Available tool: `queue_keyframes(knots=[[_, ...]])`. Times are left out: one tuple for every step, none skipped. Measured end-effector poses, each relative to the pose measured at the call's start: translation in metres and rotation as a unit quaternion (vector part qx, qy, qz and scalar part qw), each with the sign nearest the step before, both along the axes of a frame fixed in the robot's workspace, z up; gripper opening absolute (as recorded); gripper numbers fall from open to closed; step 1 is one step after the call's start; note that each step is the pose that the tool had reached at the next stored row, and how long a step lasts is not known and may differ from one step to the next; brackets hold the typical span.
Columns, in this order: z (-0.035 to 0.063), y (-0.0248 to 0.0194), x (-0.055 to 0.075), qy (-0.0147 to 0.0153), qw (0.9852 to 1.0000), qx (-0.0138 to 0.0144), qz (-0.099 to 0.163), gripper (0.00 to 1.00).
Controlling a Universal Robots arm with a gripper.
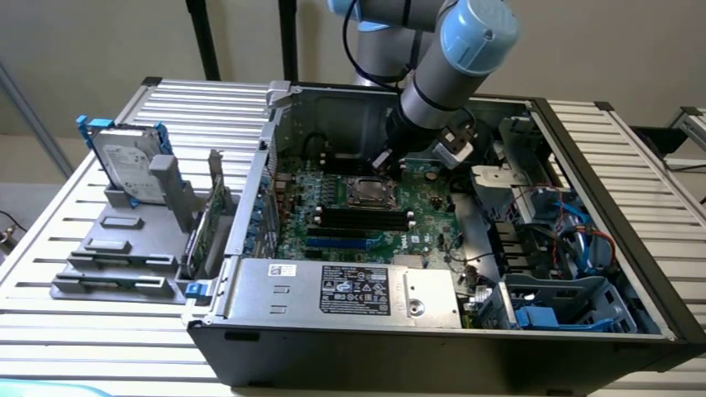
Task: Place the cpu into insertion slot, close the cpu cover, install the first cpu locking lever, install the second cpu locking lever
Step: 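Install the first cpu locking lever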
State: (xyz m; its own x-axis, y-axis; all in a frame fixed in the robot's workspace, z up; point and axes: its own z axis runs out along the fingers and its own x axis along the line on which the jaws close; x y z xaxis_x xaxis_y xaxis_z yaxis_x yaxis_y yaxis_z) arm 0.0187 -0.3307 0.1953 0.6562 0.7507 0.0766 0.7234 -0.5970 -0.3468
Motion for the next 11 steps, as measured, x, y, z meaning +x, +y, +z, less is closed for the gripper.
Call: queue_keyframes(knots=[[0.0008, -0.0002, 0.000, 0.0001, 1.0000, 0.0010, 0.001, 0.11], [0.0012, -0.0004, 0.000, 0.0001, 1.0000, 0.0014, 0.001, 0.11], [0.0013, -0.0005, -0.001, 0.0001, 1.0000, 0.0017, 0.002, 0.11], [0.0014, -0.0006, -0.002, 0.0001, 1.0000, 0.0019, 0.004, 0.11], [0.0015, -0.0007, -0.003, 0.0002, 1.0000, 0.0019, 0.005, 0.11], [0.0015, -0.0008, -0.005, 0.0002, 1.0000, 0.0018, 0.007, 0.11], [0.0015, -0.0007, -0.006, 0.0002, 1.0000, 0.0019, 0.008, 0.11], [0.0015, -0.0007, -0.008, 0.0002, 0.9999, 0.0019, 0.010, 0.11], [0.0015, -0.0008, -0.009, 0.0002, 0.9999, 0.0018, 0.011, 0.11], [0.0016, -0.0008, -0.011, 0.0002, 0.9999, 0.0018, 0.013, 0.11], [0.0016, -0.0008, -0.012, 0.0002, 0.9999, 0.0018, 0.014, 0.11]])
